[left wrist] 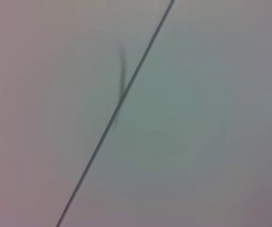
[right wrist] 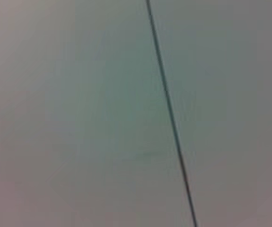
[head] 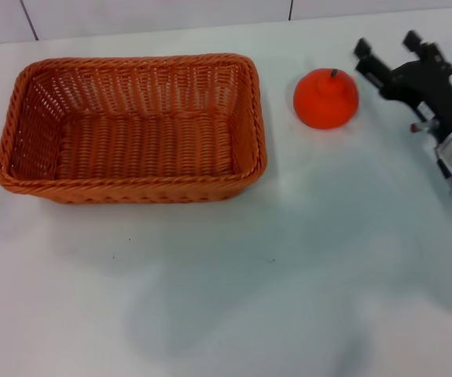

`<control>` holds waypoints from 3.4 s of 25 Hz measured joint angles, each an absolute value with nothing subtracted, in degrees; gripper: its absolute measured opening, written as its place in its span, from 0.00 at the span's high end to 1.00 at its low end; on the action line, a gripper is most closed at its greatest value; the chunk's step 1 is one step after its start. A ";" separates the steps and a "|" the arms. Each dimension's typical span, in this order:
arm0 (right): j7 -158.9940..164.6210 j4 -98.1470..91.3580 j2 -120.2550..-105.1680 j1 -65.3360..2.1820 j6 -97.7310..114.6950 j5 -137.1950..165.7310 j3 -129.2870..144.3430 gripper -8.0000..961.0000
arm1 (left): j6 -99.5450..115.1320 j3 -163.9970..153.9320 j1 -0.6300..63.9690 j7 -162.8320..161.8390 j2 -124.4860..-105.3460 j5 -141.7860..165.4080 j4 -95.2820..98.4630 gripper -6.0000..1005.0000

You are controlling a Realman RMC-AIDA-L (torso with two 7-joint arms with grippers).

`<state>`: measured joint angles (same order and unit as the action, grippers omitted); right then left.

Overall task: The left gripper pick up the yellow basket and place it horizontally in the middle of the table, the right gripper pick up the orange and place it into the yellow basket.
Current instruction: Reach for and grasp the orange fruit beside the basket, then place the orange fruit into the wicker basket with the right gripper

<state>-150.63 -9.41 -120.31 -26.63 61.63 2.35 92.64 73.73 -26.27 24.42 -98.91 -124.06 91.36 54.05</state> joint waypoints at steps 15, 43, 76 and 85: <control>-143.87 -9.40 -120.26 -27.78 54.63 8.71 95.22 0.07 | 77.45 -26.45 24.13 -87.73 -123.89 79.97 44.11 0.10; -140.90 -10.96 -120.04 -32.39 42.61 10.37 95.15 0.11 | 80.29 -27.25 23.46 -83.69 -123.93 80.34 40.71 0.10; -137.37 -14.61 -119.76 -29.82 53.22 9.87 93.89 0.69 | 80.70 -26.94 22.60 -83.04 -123.82 79.91 40.58 0.10; -136.84 -23.69 -119.70 -30.12 55.23 12.18 94.58 0.77 | 79.06 -24.67 22.40 -81.24 -123.53 79.88 41.20 0.10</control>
<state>-136.84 -23.69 -119.70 -30.12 55.23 12.18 94.58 79.06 -24.67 22.40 -81.24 -123.53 79.88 41.20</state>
